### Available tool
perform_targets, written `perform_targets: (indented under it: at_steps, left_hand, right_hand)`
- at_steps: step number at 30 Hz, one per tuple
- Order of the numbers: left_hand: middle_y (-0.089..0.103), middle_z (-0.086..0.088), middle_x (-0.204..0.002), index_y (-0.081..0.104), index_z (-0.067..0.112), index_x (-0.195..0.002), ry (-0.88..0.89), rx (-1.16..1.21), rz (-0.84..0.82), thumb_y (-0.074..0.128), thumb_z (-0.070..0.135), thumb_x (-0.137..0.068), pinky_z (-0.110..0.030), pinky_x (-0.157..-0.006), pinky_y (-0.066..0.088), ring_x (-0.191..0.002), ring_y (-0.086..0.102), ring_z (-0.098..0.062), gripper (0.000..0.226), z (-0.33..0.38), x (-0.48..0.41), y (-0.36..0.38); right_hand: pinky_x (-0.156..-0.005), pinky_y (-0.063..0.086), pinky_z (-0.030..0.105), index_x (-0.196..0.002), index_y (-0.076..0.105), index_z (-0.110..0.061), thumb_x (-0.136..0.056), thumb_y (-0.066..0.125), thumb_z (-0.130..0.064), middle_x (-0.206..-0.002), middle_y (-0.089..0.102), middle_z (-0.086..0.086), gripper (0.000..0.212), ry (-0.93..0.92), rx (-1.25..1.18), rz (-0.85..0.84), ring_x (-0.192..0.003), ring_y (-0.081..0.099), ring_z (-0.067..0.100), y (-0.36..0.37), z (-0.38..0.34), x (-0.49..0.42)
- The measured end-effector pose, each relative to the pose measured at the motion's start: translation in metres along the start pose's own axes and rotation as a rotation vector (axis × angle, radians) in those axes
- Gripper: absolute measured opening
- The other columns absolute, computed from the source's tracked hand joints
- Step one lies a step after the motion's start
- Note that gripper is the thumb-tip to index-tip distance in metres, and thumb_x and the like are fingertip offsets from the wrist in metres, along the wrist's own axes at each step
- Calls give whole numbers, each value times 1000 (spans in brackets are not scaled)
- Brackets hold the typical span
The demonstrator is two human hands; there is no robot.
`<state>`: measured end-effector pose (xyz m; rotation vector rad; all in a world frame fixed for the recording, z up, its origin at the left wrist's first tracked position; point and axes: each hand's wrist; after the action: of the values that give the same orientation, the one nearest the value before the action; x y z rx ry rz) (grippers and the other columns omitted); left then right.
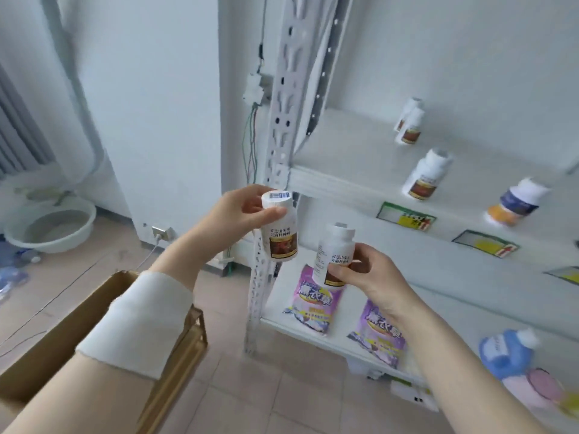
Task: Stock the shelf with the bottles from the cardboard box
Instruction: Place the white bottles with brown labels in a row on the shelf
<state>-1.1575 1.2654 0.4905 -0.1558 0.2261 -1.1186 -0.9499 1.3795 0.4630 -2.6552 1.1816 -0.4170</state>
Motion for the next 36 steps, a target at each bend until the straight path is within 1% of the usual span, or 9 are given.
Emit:
perform_targets:
  at_steps: [3, 6, 10, 14, 17, 22, 26, 30, 36]
  left_hand:
    - [69, 12, -91, 62, 24, -102, 90, -48, -62, 64, 28, -83, -12, -73, 52, -81, 65, 7, 19, 46, -31, 48]
    - [69, 5, -100, 60, 17, -112, 145, -100, -114, 61, 28, -86, -20, -83, 53, -94, 66, -4, 28, 83, -61, 84]
    - [68, -3, -103, 61, 14, -109, 196, -119, -131, 61, 24, -88, -24, -87, 54, -97, 65, -11, 23, 120, -111, 114]
    - [67, 1, -97, 59, 17, -103, 226, -149, -165, 62, 22, -88, -18, -81, 55, -90, 64, -8, 17, 141, -176, 132]
    - [65, -2, -99, 60, 12, -107, 215, -152, -188, 63, 19, -88, -18, -81, 55, -92, 63, -12, 20, 146, -233, 143]
    - [64, -1, -97, 60, 16, -103, 173, -180, -249, 67, 16, -85, -35, -96, 50, -94, 61, -18, 19, 127, -319, 163]
    - [64, 6, -89, 60, 17, -105, 156, -131, -327, 67, 13, -85, -25, -88, 52, -89, 61, -12, 21, 105, -357, 178]
    - [64, 4, -92, 59, 22, -104, 164, -116, -388, 68, 13, -85, -16, -82, 50, -82, 60, -4, 22, 93, -371, 186]
    - [62, -2, -98, 61, 21, -106, 157, -185, -426, 69, 19, -84, -29, -90, 48, -89, 57, -13, 23, 78, -379, 193]
  right_hand:
    - [-73, 51, 18, -97, 60, -21, -73, 75, -11, -96, 69, -1, 30, -68, 6, 79, -85, 66, 13, -69, -12, 16]
    - [-68, 49, 12, -100, 59, -19, -75, 73, -10, -97, 69, -2, 30, -126, 0, 155, -84, 64, 10, -124, -29, 23]
    - [-81, 48, 22, -107, 58, -16, -75, 73, -13, -102, 68, 0, 35, -190, -2, 240, -91, 64, 14, -180, -55, 12]
    - [-69, 46, 11, -108, 56, -17, -77, 72, -14, -100, 65, -5, 35, -273, 6, 336, -85, 61, 5, -216, -87, -26]
    - [-81, 46, 23, -111, 55, -16, -75, 75, -17, -107, 64, -1, 41, -311, 15, 397, -92, 62, 11, -229, -104, -69]
    - [-70, 44, 17, -115, 53, -14, -72, 78, -18, -107, 62, -2, 49, -272, 25, 440, -85, 60, 4, -233, -104, -137]
    - [-66, 44, 17, -108, 51, -17, -71, 79, -18, -103, 60, -4, 47, -185, 59, 421, -81, 58, 2, -230, -81, -176]
    - [-75, 44, 23, -110, 51, -17, -68, 81, -17, -104, 59, -5, 52, -109, 109, 386, -92, 59, 13, -224, -64, -196]
    - [-64, 44, 16, -105, 47, -23, -65, 82, -18, -91, 54, -19, 53, -53, 137, 346, -83, 55, -3, -215, -49, -203]
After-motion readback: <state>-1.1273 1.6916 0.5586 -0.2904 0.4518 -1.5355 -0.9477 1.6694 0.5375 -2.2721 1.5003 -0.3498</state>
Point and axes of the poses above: each hand's wrist, its own x-axis away from the middle knuckle, its own y-axis out of the palm, z = x × y
